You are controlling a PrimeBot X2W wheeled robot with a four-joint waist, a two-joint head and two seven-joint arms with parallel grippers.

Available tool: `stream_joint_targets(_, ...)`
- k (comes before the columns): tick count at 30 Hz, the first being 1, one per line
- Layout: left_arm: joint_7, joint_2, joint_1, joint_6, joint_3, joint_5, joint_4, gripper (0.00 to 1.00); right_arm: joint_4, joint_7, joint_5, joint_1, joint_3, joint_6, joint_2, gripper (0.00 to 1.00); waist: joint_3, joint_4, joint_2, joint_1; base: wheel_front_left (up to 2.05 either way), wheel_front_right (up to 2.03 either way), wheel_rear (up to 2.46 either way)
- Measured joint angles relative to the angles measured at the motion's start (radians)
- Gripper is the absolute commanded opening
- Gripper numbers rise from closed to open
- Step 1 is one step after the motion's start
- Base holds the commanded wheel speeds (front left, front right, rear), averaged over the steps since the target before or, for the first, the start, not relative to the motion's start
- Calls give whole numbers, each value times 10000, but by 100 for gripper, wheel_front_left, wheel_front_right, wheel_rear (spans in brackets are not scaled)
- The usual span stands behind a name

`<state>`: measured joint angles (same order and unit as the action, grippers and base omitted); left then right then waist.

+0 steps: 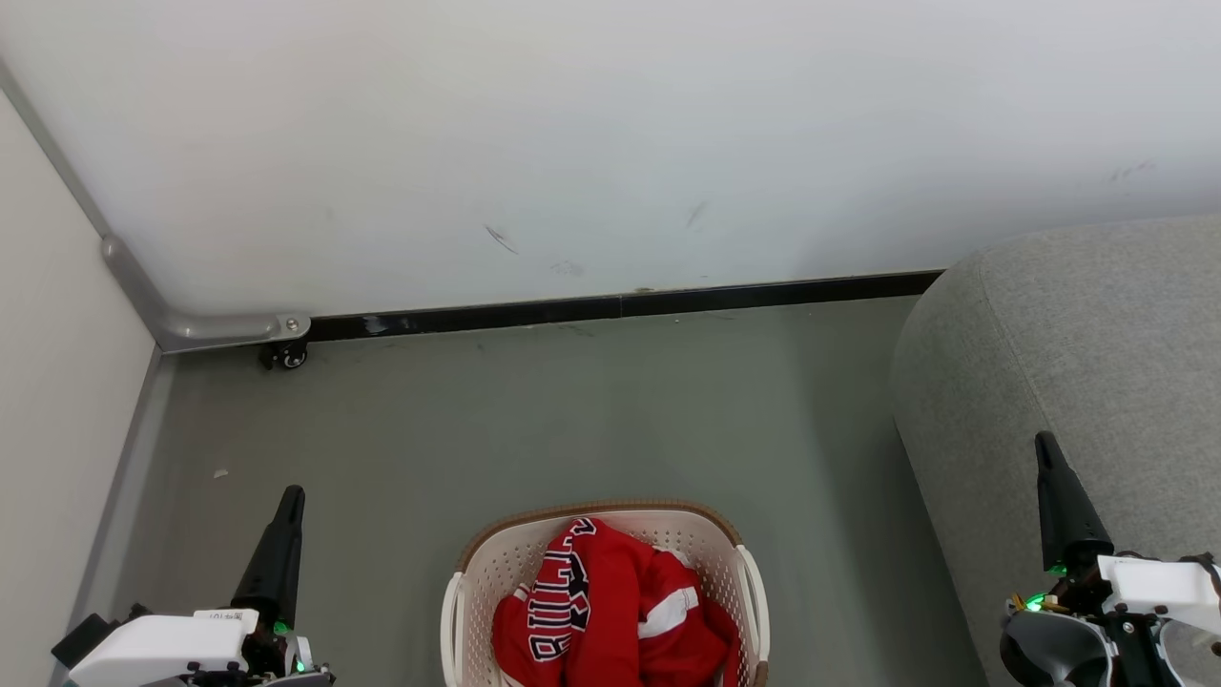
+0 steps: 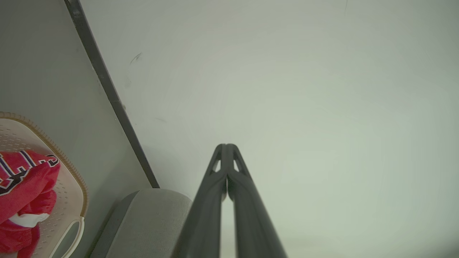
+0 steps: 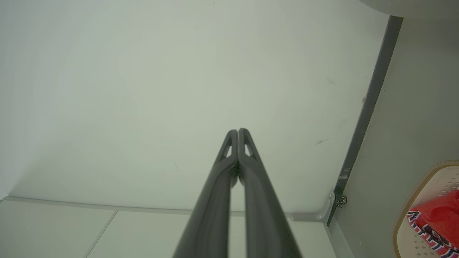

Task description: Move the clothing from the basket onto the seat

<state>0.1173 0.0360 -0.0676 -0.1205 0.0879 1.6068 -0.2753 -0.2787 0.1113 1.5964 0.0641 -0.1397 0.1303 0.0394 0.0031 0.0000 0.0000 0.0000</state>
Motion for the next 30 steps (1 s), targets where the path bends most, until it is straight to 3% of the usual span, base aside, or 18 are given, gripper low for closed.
stream_joint_targets(4, 0, 0, 0, 0, 0, 2, 0, 0, 0, 0, 0, 0, 0, 0, 0, 0, 0, 0, 0, 0, 0, 0, 0)
stream_joint_targets(5, -2, 0, 0, 0, 0, 2, 0, 100, 0, 0, 0, 0, 0, 0, 0, 100, 0, 0, 0, 0, 0, 0, 0)
stream_joint_targets(11, -2, -190, 426, 31, -48, 0, -548, 100, -554, -10, -6, -550, 27, 0, -150, 100, 1, -1, 0, 0, 0, 0, 0)
stream_joint_targets(20, -311, -180, 449, 31, -291, -130, -447, 100, -456, -249, -161, -594, 261, 0, -151, 100, 1, 0, 0, 0, 0, 0, 0)
stream_joint_targets(30, -692, -113, 449, 31, -612, -1101, -282, 100, -378, -675, -1030, -595, 627, 0, -90, 100, -28, 17, 0, 17, 0, 0, 0)
